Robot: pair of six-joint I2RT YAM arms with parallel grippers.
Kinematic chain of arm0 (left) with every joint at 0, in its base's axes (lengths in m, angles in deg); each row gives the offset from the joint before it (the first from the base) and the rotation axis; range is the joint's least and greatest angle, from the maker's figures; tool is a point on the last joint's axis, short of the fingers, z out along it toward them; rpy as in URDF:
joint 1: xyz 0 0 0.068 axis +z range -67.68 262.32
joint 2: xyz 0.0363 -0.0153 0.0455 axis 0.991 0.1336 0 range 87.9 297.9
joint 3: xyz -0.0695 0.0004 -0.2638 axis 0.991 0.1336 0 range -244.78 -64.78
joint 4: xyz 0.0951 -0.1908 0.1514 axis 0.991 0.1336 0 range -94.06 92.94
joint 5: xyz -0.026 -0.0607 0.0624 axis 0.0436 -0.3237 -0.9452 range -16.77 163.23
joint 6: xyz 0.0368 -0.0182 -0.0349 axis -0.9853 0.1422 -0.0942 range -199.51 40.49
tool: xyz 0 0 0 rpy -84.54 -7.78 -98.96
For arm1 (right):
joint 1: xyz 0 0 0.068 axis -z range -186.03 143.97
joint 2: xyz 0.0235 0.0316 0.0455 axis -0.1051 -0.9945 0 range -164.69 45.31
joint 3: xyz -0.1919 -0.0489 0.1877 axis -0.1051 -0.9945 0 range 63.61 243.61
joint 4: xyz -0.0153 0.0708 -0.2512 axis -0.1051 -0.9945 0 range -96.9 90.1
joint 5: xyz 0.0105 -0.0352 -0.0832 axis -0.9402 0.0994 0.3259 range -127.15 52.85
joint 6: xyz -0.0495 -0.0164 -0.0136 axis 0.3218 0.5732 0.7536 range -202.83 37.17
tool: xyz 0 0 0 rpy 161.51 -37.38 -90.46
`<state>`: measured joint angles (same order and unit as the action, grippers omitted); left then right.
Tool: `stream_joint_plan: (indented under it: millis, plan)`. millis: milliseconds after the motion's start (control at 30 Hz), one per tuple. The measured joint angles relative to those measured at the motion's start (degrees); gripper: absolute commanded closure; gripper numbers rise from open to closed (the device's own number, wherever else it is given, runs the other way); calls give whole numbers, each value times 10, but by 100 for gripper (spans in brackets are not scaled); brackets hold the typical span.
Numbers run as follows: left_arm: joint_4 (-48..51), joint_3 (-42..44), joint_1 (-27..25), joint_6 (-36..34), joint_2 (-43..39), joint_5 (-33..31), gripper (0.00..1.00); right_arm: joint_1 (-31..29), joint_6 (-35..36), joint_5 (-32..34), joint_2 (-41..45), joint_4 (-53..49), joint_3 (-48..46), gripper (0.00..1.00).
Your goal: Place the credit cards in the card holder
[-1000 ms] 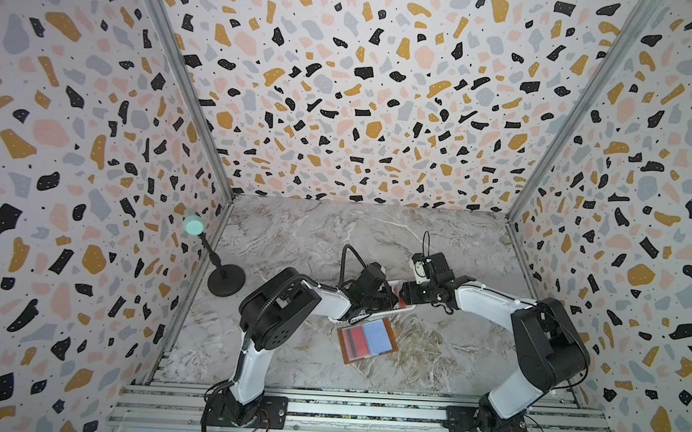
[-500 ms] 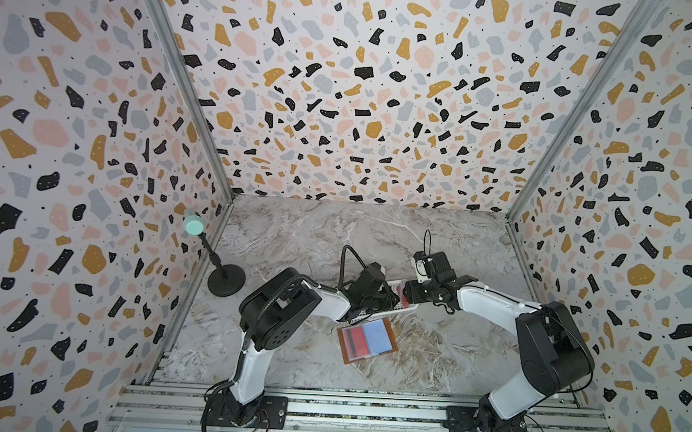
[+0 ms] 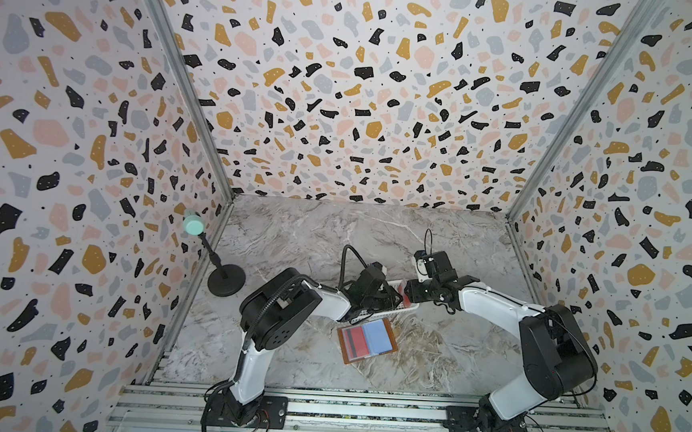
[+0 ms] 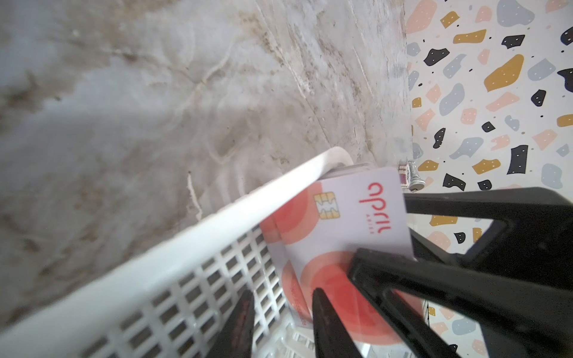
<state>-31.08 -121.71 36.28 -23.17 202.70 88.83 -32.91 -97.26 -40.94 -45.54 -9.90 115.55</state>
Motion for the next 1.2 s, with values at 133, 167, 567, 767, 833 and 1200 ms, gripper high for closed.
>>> stream_joint_plan:
  millis: [133, 167, 567, 767, 833, 1200]
  plan:
    - [1, 0, 0, 0, 1, 0, 71, 0, 0, 7, 10, -1, 0, 47]
    - [1, 0, 0, 0, 2, 0, 72, 0, 1, 9, 10, -1, 0, 45]
    - [8, 0, 0, -2, 3, -1, 80, -19, 3, 19, 7, -4, 0, 43]
    - [9, 0, 0, -2, 3, -1, 80, -19, 2, 19, 5, -4, 0, 43]
    - [9, 0, 0, -4, 3, -1, 81, -19, 2, 19, 0, -4, 0, 43]
    - [26, 0, 1, -30, -4, 3, 78, -24, -22, -20, -15, 2, -1, 43]
